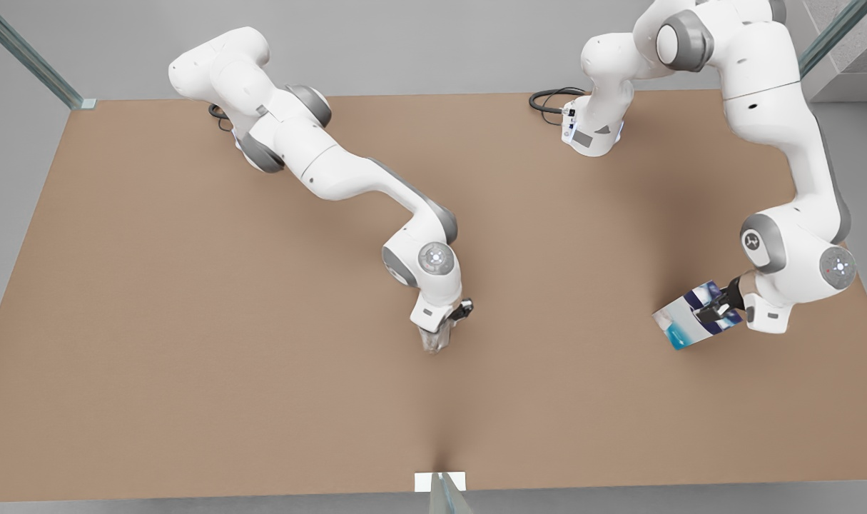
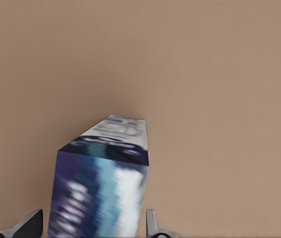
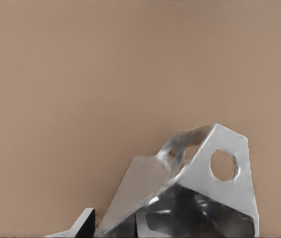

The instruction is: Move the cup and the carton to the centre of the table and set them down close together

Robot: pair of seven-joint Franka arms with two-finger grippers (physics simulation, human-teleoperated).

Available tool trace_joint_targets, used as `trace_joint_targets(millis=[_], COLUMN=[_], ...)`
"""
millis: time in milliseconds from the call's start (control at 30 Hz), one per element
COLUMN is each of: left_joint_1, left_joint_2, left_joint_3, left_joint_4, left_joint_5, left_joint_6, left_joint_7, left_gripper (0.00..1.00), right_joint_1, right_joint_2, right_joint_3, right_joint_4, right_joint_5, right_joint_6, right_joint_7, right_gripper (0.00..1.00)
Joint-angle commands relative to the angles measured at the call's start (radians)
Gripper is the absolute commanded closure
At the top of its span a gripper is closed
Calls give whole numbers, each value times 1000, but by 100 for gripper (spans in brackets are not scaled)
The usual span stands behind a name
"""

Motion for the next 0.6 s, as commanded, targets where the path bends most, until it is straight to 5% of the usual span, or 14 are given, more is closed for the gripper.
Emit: trace_joint_targets(millis=[0, 33, 67, 233, 400, 467, 567], left_joint_1=[-2, -2, -2, -2, -31, -250, -491], left_joint_2=[3, 2, 2, -4, -169, -213, -158], left_joint_3=[0, 0, 0, -2, -29, -31, -136], left_joint_4=[0, 0, 0, 0, 12, 12, 98], left_joint_5=[-1, -1, -1, -1, -1, -2, -47], left_joint_6=[0, -3, -6, -20, -208, -244, -213], left_joint_7=[-2, -2, -3, -6, -26, -374, -897], left_gripper=[5, 30, 39, 40, 36, 35, 34], right_joint_1=[0, 0, 3, 8, -228, -420, -650], right_joint_2=[1, 1, 1, -31, -439, -666, -953], right_joint_3=[-2, -2, -2, 9, 3, 3, -37], right_joint_4=[0, 0, 0, 0, -373, -623, -733], right_joint_5=[4, 4, 5, 62, 151, 221, 286], right_joint_6=[7, 10, 8, 8, 1, -12, -304], right_joint_7=[-1, -1, 0, 13, -3, -15, -299], right_gripper=[0, 0, 0, 0, 0, 0, 0])
